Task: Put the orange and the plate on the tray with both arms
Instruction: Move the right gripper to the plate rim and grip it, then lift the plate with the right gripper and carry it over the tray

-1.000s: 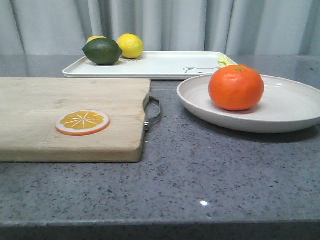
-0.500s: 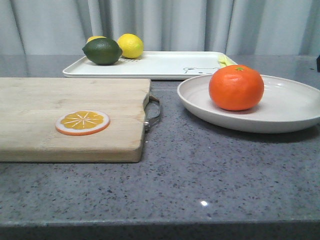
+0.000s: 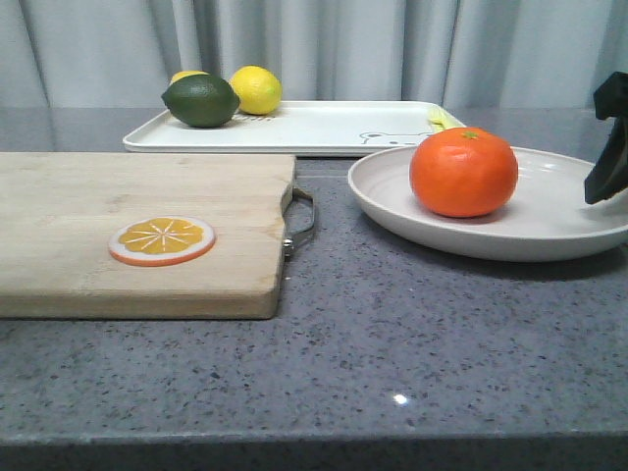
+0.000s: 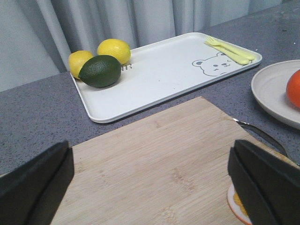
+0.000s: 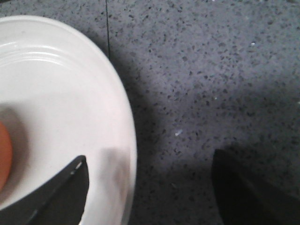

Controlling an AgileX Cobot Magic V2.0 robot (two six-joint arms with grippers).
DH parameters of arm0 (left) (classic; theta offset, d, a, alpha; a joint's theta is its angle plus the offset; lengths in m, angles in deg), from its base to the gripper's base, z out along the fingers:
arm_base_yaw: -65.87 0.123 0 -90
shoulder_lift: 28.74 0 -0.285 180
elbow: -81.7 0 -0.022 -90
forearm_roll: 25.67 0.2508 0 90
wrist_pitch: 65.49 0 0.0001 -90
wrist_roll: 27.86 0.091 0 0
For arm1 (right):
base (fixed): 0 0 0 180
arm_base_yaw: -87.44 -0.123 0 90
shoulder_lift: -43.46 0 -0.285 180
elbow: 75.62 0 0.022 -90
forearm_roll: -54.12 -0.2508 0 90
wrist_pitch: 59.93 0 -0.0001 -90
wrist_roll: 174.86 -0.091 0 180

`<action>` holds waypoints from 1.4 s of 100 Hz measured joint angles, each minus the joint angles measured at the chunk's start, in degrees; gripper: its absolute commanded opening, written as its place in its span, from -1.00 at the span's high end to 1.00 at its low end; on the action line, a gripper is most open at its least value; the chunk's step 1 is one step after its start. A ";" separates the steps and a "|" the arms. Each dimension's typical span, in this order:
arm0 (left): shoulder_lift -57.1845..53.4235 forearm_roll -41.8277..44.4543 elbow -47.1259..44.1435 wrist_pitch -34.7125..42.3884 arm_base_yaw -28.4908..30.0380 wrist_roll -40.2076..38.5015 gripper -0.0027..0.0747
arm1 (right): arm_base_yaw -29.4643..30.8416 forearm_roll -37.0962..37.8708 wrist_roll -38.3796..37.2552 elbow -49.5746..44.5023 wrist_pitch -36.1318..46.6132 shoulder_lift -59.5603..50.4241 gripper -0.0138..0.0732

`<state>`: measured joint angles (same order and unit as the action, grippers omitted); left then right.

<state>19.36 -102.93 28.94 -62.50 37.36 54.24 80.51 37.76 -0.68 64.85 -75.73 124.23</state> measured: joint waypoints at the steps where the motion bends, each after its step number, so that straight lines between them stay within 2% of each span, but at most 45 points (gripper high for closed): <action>1: 0.00 0.00 0.00 0.00 0.00 0.00 -0.73 | 0.00 -0.13 0.00 0.00 0.00 0.00 -0.58; 31: 0.00 0.00 0.00 0.00 0.00 0.00 -0.73 | 0.00 -2.04 0.08 0.33 1.60 1.29 -0.55; 71: 0.00 0.00 0.00 0.00 0.00 0.00 -0.73 | 0.00 -2.78 0.22 0.33 -0.10 1.29 0.12; 140: 0.00 0.00 0.00 0.00 0.00 0.00 -0.73 | 0.00 -10.35 -0.21 0.47 0.13 1.75 0.77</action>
<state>19.36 -102.93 28.94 -62.50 37.36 54.24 80.51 27.42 -0.89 65.31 -75.59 125.99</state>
